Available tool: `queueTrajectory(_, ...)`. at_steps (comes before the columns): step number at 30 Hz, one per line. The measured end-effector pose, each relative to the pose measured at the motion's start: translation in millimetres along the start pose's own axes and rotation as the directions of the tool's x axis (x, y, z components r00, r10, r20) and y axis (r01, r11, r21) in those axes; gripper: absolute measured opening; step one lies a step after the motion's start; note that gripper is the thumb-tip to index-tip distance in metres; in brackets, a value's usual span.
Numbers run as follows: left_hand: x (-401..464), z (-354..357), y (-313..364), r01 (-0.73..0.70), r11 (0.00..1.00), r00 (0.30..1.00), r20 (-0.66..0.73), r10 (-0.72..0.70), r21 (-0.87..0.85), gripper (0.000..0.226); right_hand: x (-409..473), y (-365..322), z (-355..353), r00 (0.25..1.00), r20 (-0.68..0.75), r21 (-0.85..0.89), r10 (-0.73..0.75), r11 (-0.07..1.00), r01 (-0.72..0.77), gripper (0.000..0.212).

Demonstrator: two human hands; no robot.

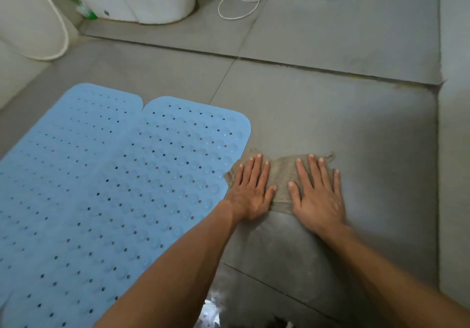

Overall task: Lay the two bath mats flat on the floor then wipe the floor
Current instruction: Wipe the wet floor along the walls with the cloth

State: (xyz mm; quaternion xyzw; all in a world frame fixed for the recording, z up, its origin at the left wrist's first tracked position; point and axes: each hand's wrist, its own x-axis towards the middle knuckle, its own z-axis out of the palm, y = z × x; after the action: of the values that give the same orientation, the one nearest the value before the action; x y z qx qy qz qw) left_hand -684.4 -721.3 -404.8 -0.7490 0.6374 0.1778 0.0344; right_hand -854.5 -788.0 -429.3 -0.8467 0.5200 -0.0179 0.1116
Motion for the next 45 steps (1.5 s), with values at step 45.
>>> queueTrajectory(45, 26.9, 9.7, -58.3, -0.480, 0.872, 0.871, -0.069, 0.487, 0.100, 0.074, -23.7, -29.0, -14.3, 0.979, 0.153, -0.095, 0.134, 0.988, -0.120, 0.061)
